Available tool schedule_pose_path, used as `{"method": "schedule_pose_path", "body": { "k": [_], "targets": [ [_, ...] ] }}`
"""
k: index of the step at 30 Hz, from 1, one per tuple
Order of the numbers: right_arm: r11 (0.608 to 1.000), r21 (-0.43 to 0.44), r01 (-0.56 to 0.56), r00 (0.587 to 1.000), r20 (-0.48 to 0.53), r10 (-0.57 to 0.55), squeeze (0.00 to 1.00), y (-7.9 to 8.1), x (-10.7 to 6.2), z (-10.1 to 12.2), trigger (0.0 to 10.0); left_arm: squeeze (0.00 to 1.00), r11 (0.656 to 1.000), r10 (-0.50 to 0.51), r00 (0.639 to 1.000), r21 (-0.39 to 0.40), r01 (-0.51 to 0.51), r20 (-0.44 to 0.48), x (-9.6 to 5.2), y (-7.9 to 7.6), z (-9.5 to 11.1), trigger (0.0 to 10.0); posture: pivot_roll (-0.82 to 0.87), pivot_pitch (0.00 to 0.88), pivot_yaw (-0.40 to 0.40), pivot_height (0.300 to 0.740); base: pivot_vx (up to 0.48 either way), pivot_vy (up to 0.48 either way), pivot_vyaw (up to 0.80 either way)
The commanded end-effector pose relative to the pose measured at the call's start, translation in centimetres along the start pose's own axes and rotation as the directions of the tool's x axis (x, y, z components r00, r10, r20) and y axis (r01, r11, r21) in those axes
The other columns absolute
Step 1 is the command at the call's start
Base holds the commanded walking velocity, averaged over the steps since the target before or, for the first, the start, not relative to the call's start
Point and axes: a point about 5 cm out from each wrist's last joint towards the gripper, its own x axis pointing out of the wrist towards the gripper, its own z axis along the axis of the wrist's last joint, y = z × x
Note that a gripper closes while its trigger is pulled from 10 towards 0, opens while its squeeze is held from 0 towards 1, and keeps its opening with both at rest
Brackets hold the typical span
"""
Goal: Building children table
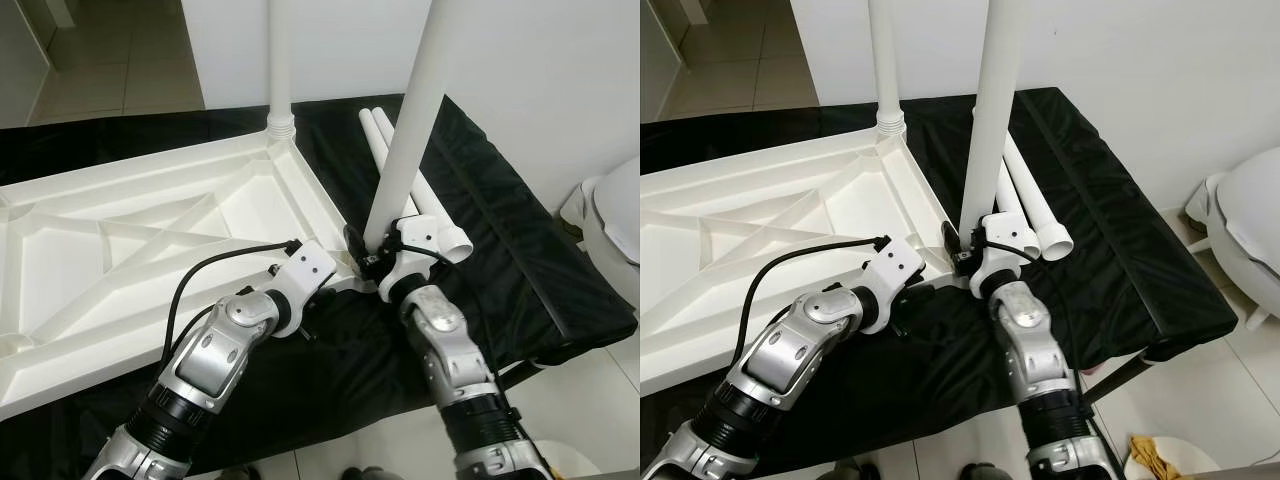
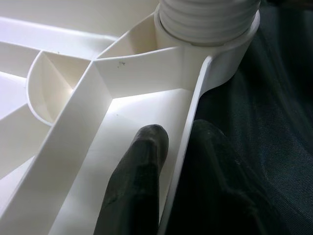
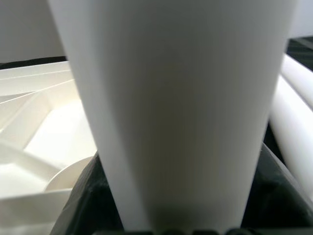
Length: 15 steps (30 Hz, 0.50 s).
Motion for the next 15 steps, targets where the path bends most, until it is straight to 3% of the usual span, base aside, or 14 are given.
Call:
{"method": "schedule_pose_path", "body": {
  "k": [1, 4, 9, 10, 11, 12, 13, 14, 15],
  "targets": [
    [0.984, 0.034, 0.177, 0.962, -0.216, -0.166, 0.0, -2.0, -1.4, -3.9, 0.0, 0.0, 1.0, -0.009, 0.999, 0.025, 0.008, 0.032, -0.4, -0.3, 0.6, 10.0, -0.03, 0.128, 0.007, 0.74, 0.0, 0.0, 0.0],
    [0.963, 0.027, 0.269, 0.937, -0.241, -0.254, 0.0, -1.4, -1.7, -4.0, 0.0, 0.0, 1.0, -0.007, 1.0, 0.027, 0.006, 0.031, -0.3, -0.2, 0.6, 10.0, -0.03, 0.122, 0.005, 0.74, 0.0, 0.0, 0.0],
    [0.963, 0.065, 0.26, 0.943, -0.234, -0.238, 0.0, -0.5, -1.5, -3.7, 0.0, 0.0, 1.0, -0.007, 0.999, 0.028, 0.006, 0.032, -0.2, -0.3, 0.6, 10.0, -0.03, 0.117, 0.001, 0.74, 0.0, 0.0, 0.0],
    [0.966, 0.084, 0.244, 0.95, -0.221, -0.221, 0.0, -0.3, -1.4, -3.5, 3.3, 0.0, 1.0, -0.006, 0.999, 0.028, 0.006, 0.033, -0.2, -0.3, 0.7, 10.0, -0.03, 0.116, 0.0, 0.74, 0.0, 0.0, 0.0],
    [0.966, 0.084, 0.244, 0.95, -0.221, -0.221, 0.0, -0.3, -1.4, -3.5, 3.3, 0.0, 1.0, -0.006, 0.999, 0.028, 0.006, 0.033, -0.2, -0.3, 0.7, 10.0, -0.03, 0.116, 0.0, 0.74, 0.0, 0.0, 0.0],
    [0.97, 0.102, 0.222, 0.96, -0.198, -0.198, 0.0, -0.2, -1.3, -3.2, 10.0, 0.0, 1.0, -0.006, 0.999, 0.028, 0.005, 0.033, -0.2, -0.3, 0.7, 10.0, -0.03, 0.114, -0.001, 0.74, 0.0, 0.0, 0.0],
    [0.972, 0.113, 0.207, 0.966, -0.182, -0.184, 0.0, -0.2, -1.2, -2.9, 10.0, 0.0, 1.0, -0.005, 0.999, 0.028, 0.004, 0.033, -0.3, -0.3, 0.6, 10.0, -0.03, 0.114, -0.001, 0.74, 0.0, 0.0, 0.0],
    [0.977, 0.107, 0.183, 0.974, -0.151, -0.166, 1.0, -0.3, -1.2, -2.5, 10.0, 0.0, 1.0, -0.004, 0.999, 0.028, 0.003, 0.032, -0.3, -0.3, 0.6, 10.0, -0.03, 0.112, -0.002, 0.74, 0.0, 0.0, 0.0],
    [0.977, 0.107, 0.183, 0.974, -0.151, -0.166, 1.0, -0.3, -1.2, -2.5, 10.0, 0.0, 1.0, -0.004, 0.999, 0.028, 0.003, 0.032, -0.3, -0.3, 0.6, 10.0, -0.03, 0.112, -0.002, 0.74, 0.0, 0.0, 0.0]
  ]
}}
